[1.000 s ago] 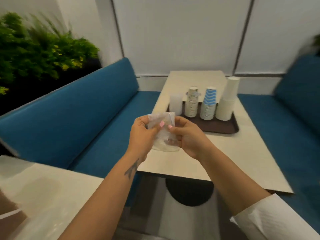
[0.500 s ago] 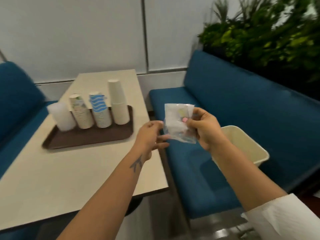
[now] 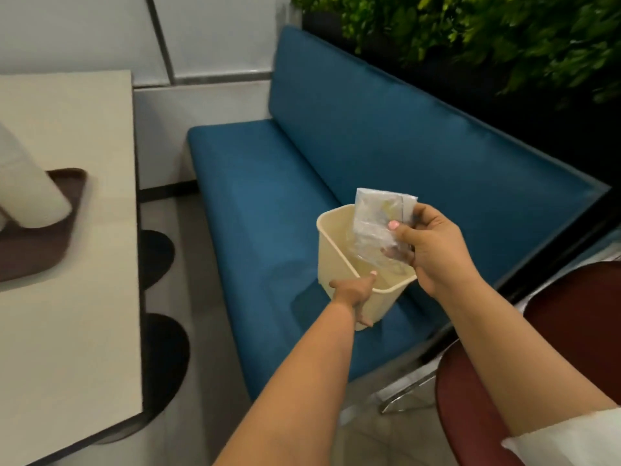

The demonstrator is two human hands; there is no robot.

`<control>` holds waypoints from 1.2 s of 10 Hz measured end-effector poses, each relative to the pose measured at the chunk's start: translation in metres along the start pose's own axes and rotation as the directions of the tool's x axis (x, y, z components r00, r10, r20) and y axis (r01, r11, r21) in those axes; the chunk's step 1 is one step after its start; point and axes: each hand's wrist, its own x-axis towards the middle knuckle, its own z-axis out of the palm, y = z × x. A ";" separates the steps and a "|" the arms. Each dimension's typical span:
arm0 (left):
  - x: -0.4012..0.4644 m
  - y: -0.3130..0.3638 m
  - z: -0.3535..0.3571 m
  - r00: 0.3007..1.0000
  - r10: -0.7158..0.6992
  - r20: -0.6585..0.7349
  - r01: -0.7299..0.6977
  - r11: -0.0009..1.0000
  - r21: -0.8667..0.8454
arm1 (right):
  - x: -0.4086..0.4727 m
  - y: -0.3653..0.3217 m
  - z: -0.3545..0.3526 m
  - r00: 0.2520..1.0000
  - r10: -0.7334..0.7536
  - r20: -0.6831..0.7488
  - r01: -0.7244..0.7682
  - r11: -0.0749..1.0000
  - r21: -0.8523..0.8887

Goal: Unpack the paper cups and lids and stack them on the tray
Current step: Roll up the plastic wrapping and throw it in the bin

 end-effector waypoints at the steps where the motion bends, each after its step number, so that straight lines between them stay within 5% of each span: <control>1: 0.015 -0.003 0.012 0.994 0.059 -0.094 -0.046 0.990 0.130 | 0.001 0.017 -0.014 1.000 0.010 -0.009 -0.010 0.999 -0.041; 3: -0.003 -0.011 -0.007 0.961 0.089 -0.262 -0.132 0.980 -0.149 | -0.010 0.032 -0.013 0.998 0.064 0.000 -0.064 0.997 -0.038; 5: -0.075 -0.058 -0.092 0.922 0.310 -0.233 -0.222 0.914 0.339 | -0.041 0.035 0.013 0.999 0.046 0.019 -0.036 0.933 -0.357; 6: -0.129 -0.092 -0.143 0.900 0.415 -0.129 -0.199 0.657 0.727 | -0.067 0.047 0.039 0.989 0.044 0.142 0.070 0.704 -0.706; 7: -0.180 -0.127 -0.193 0.899 0.436 -0.040 -0.157 0.408 0.899 | -0.111 0.079 0.071 0.927 0.198 0.319 0.258 0.279 -0.925; 8: -0.222 -0.158 -0.241 0.901 0.433 0.030 -0.147 0.239 0.960 | -0.172 0.128 0.106 0.836 0.397 0.379 0.348 0.150 -0.925; 10: -0.287 -0.194 -0.317 0.919 0.361 0.161 -0.185 0.034 0.982 | -0.260 0.233 0.168 0.685 0.626 0.373 0.368 0.145 -0.918; 12: -0.305 -0.220 -0.368 0.931 0.331 0.152 -0.175 0.041 0.984 | -0.279 0.300 0.217 0.610 0.726 0.318 0.333 0.130 -0.934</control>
